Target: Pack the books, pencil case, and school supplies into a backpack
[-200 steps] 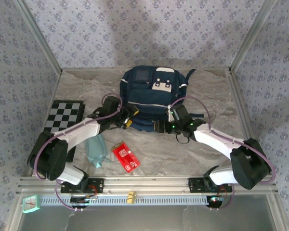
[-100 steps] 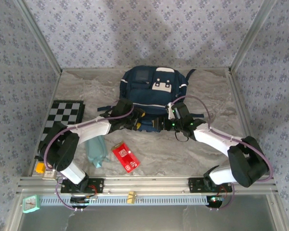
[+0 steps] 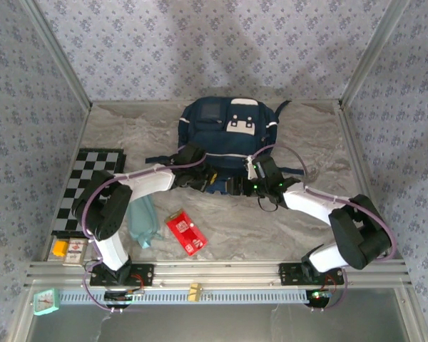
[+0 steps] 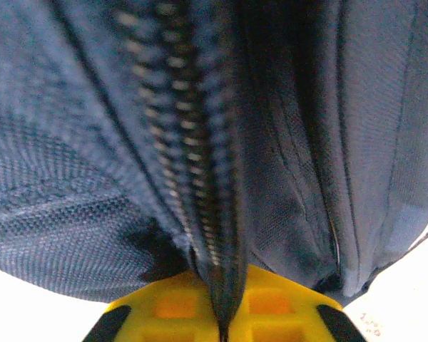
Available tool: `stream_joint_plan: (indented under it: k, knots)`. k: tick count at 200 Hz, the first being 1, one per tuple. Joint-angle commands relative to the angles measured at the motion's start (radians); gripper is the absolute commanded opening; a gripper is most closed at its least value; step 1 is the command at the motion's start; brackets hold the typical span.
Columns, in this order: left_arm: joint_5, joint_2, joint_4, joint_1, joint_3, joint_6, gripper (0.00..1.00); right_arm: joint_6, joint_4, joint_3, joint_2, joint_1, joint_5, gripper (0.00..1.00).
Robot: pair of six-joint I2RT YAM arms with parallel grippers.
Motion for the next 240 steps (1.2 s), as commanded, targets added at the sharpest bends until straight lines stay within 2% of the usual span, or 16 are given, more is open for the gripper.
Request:
stream_joint_plan:
  k: [1,120,150,179,204,240]
  knots:
    - [-0.001,-0.043,-0.025,0.031,0.057,0.047,0.0,-0.038,0.042,-0.003,0.007,-0.006,-0.03,0.75]
    - [0.107,-0.187,-0.051,0.08,0.097,0.151,0.0,-0.16,0.089,0.103,-0.043,-0.007,-0.043,0.82]
    - [0.122,-0.22,-0.05,0.083,0.087,0.157,0.0,-0.183,0.075,0.146,-0.013,-0.011,0.0,0.82]
    - [0.131,-0.234,-0.048,0.086,0.08,0.162,0.0,-0.233,0.082,0.186,0.0,-0.001,-0.023,0.82]
    - [0.134,-0.238,-0.044,0.089,0.08,0.163,0.0,-0.273,0.061,0.216,0.016,0.031,-0.055,0.78]
    - [0.127,-0.239,-0.047,0.092,0.075,0.168,0.0,-0.314,-0.01,0.241,0.033,0.078,0.002,0.62]
